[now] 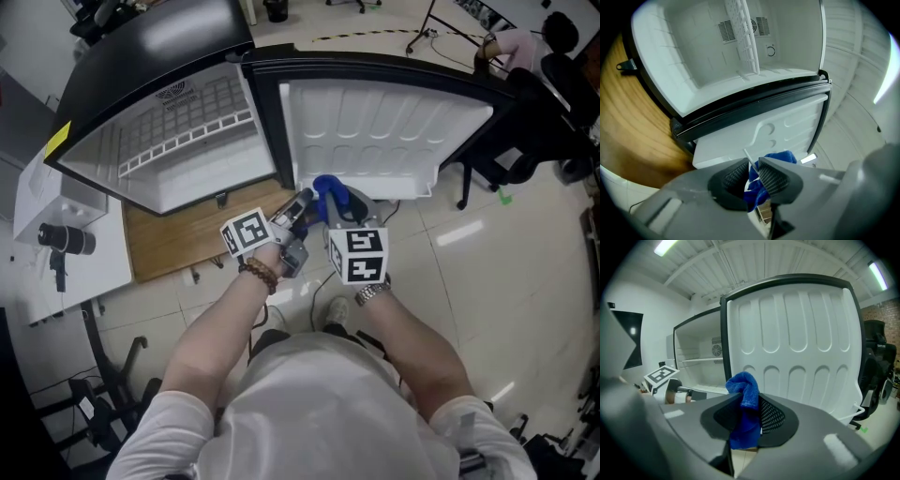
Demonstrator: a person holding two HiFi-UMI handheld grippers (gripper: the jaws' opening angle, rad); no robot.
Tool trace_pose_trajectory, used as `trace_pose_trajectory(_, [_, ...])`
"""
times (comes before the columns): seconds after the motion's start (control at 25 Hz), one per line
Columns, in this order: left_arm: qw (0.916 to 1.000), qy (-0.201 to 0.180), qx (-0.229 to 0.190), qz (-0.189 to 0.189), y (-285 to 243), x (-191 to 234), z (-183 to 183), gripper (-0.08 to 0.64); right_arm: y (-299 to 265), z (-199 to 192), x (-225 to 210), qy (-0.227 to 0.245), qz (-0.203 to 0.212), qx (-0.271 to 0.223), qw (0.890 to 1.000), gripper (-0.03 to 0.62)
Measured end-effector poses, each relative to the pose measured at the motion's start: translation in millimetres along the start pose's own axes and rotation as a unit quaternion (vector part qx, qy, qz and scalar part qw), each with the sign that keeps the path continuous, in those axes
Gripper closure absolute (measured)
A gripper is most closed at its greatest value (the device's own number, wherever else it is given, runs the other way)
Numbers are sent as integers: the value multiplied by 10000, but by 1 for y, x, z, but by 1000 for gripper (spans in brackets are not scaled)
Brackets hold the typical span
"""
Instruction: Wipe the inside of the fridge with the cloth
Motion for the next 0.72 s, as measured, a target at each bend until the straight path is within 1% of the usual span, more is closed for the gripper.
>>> trace_pose_trajectory(0.04, [10000,71,-4,6,1,1,0,497,1,0,-3,7,-40,-7,10000,499])
trace_pose_trajectory(0.12, [9993,377,-43,-43,5,2,0,497,3,-1,-8,40,-131,-8,9999,499])
trace_pose_trajectory(0.16, [9989,461,-63,-96,5,1,1,497,4,-2,-12,63,-174,-7,9998,499])
trace_pose_trajectory(0.24, [9985,501,-99,-209,4,-3,1,497,9,-2,-22,105,-247,-10,9996,497])
trace_pose_trajectory(0.36, [9985,529,-143,-50,5,1,1,497,15,-1,-41,134,-361,-30,9993,498])
trace_pose_trajectory(0.4, [9984,544,-158,-53,5,0,1,497,17,-1,-46,136,-397,-47,9991,497])
trace_pose_trajectory(0.52, [9979,580,-195,-199,4,-6,1,498,24,0,-62,143,-504,-80,9986,498])
trace_pose_trajectory(0.64, [9981,576,-235,-48,6,-3,0,500,32,-1,-80,121,-640,-85,9978,499])
trace_pose_trajectory(0.72, [9980,582,-265,-20,7,-3,-1,502,38,-1,-93,112,-736,-91,9972,499])
Point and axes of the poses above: the fingertips, and each gripper's own axes: y backward along the fingers, x to its left, z out of its top, the point moved 1 cm from there along y, backward along the fingers, and after that the axes turned 7 degrees about -x, right-handed, at the moved point
